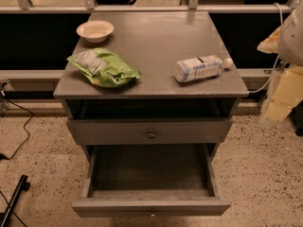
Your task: Close middle drawer
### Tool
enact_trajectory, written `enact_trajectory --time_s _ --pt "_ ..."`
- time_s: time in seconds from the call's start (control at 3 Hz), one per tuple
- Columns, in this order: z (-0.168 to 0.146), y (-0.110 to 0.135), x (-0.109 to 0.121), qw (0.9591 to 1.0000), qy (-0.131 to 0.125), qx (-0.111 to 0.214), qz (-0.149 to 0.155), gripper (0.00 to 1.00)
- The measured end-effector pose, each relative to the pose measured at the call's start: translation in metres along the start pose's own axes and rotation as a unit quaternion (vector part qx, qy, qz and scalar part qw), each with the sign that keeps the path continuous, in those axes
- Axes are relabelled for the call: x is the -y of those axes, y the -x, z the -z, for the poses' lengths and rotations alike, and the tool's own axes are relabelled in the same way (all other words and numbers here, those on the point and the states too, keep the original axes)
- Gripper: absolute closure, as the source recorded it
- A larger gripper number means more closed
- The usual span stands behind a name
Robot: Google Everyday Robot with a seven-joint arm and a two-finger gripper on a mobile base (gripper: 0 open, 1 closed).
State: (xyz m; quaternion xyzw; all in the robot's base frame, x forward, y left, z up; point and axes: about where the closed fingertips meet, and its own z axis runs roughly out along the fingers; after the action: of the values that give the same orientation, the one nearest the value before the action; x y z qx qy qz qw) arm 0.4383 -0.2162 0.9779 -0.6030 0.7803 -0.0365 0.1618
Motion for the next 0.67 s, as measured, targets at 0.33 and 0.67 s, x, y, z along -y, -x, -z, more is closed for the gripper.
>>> enact_trajectory --time_s 0.33,0.67 --pt "-0.003 0.0 -0.001 1.0 0.0 0.002 0.0 0.0" --pt "-0.041 0.001 -0.016 0.9997 -0.001 0.024 -0.001 0.0"
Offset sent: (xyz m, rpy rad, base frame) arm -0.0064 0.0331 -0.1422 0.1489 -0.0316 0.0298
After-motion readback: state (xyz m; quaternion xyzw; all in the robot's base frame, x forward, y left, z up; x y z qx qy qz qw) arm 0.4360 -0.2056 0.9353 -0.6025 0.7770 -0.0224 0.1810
